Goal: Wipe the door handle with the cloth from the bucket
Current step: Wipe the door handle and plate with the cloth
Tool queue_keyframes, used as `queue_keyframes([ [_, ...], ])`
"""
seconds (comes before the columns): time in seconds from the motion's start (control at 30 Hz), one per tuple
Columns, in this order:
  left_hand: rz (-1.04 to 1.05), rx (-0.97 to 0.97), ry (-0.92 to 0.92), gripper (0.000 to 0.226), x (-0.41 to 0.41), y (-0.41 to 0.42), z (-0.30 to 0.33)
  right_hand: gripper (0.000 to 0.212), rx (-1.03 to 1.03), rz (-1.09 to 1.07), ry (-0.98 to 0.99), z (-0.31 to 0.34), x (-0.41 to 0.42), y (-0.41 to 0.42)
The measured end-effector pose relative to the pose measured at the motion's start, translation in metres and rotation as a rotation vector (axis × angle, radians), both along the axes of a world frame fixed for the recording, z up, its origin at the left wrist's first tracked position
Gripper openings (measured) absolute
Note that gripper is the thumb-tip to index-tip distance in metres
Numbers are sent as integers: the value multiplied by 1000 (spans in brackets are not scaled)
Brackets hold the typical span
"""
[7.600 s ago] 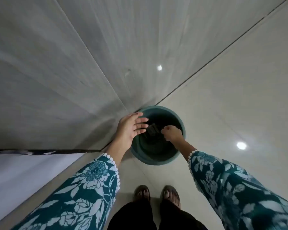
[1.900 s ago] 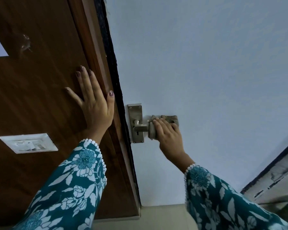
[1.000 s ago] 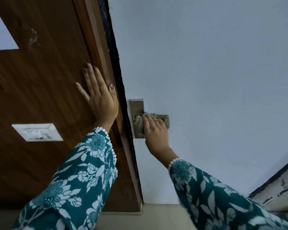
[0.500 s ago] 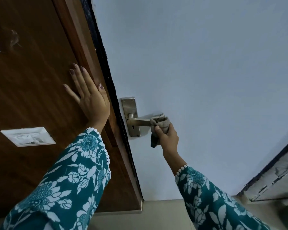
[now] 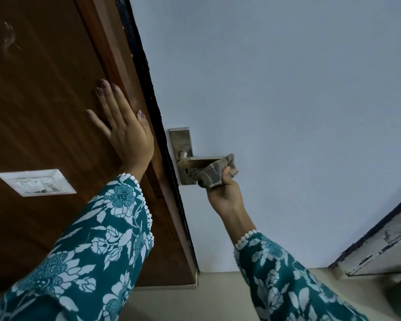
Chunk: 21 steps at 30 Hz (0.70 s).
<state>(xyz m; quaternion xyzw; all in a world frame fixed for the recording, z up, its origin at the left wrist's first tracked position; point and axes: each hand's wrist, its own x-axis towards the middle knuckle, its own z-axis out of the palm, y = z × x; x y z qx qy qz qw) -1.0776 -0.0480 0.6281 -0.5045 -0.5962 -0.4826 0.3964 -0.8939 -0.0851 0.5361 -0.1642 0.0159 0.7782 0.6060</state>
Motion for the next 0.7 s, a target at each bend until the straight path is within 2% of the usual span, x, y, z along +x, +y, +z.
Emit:
queue_keyframes([
  [0.13, 1, -22, 3, 50, 0, -2, 0, 20, -14, 72, 61, -2, -24, -4],
  [0.3, 1, -23, 16, 50, -2, -2, 0, 32, -5, 11, 95, -19, 7, 1],
  [0.43, -16, -12, 18, 49, -3, -1, -1, 34, 21, 62, 119, -22, 1, 4],
  [0.53, -27, -12, 20, 49, -2, -2, -1, 53, 16, 121, 138, -16, -24, 0],
  [0.63, -21, -11, 18, 49, -1, -3, 0, 35, -1, 150, 120, -16, -31, -2],
  [0.7, -15, -16, 16, 49, 0, -4, 1, 39, 23, 124, 102, -20, -19, 0],
])
